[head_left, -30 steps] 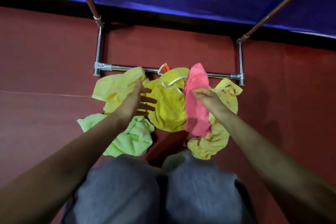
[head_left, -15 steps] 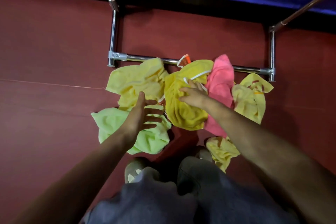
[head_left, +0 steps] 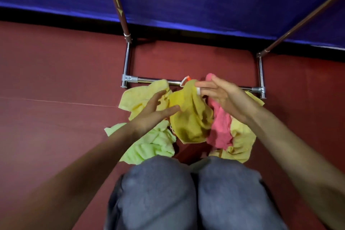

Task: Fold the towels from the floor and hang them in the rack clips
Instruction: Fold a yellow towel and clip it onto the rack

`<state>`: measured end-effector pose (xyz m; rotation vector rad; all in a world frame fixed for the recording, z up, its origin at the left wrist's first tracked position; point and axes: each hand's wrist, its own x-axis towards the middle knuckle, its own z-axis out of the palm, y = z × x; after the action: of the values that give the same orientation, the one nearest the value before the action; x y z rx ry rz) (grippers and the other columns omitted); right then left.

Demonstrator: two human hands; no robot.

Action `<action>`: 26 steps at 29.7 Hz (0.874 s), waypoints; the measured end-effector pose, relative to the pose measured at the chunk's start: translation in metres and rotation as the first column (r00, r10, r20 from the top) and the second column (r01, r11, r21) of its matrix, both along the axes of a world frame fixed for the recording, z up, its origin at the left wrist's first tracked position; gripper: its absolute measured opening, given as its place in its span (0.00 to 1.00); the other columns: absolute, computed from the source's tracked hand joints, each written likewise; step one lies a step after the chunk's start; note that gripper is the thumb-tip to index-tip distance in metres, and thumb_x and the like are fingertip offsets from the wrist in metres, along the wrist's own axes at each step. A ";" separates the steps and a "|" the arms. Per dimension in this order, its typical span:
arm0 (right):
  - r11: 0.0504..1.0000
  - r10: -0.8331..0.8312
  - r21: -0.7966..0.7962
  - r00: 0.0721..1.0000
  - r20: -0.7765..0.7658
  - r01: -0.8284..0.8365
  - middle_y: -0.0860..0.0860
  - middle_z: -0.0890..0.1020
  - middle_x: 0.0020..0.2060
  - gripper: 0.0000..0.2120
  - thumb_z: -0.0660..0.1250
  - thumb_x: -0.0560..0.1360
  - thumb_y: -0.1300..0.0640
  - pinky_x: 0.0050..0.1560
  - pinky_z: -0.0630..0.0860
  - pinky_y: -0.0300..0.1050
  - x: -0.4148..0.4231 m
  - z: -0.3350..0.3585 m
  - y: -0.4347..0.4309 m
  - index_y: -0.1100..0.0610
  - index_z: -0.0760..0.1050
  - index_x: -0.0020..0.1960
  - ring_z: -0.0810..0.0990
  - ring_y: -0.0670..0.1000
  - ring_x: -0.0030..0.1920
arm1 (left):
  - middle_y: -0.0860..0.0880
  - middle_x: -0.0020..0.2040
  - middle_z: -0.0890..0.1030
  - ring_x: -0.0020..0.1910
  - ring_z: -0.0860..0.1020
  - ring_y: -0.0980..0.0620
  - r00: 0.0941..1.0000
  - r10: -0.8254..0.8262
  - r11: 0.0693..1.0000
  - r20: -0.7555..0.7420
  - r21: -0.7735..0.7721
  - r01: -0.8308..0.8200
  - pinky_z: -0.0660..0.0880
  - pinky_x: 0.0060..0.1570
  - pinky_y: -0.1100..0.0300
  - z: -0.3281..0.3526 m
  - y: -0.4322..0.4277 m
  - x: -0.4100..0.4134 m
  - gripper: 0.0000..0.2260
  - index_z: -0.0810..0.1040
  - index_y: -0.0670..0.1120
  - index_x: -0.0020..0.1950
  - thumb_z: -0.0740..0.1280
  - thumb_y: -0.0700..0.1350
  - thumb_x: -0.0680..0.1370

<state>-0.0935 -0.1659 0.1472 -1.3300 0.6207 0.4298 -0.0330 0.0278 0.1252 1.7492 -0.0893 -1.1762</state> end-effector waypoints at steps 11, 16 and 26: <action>0.988 0.103 0.061 0.905 0.413 -0.140 0.51 0.83 0.50 0.25 0.59 0.69 0.39 0.62 0.71 0.39 -0.018 0.186 0.022 0.57 0.80 0.52 0.78 0.48 0.54 | 0.46 0.51 0.78 0.47 0.76 0.58 0.933 -0.120 0.933 0.340 -0.284 0.223 0.75 0.50 0.67 0.121 -0.024 -0.016 0.31 0.68 0.39 0.63 0.76 0.39 0.64; 0.995 0.011 0.070 0.793 0.609 -0.067 0.51 0.79 0.53 0.17 0.54 0.75 0.50 0.59 0.75 0.41 -0.023 0.246 0.037 0.57 0.74 0.56 0.79 0.47 0.55 | 0.54 0.38 0.80 0.33 0.77 0.65 0.887 0.019 0.941 0.461 -0.309 0.140 0.75 0.39 0.71 0.189 -0.016 -0.030 0.09 0.77 0.46 0.43 0.71 0.34 0.68; 0.999 0.032 -0.027 0.939 0.342 -0.024 0.42 0.82 0.47 0.29 0.74 0.60 0.45 0.48 0.77 0.35 -0.095 0.183 0.055 0.49 0.71 0.59 0.81 0.40 0.46 | 0.46 0.42 0.83 0.33 0.83 0.55 0.907 0.421 0.808 0.020 -0.463 -0.365 0.80 0.33 0.62 0.278 -0.006 -0.048 0.12 0.77 0.40 0.53 0.69 0.39 0.71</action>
<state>-0.1885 -0.1114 0.3305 -1.3964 0.3160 0.2054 -0.0807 0.0216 0.4033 1.3362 -0.0605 -0.6723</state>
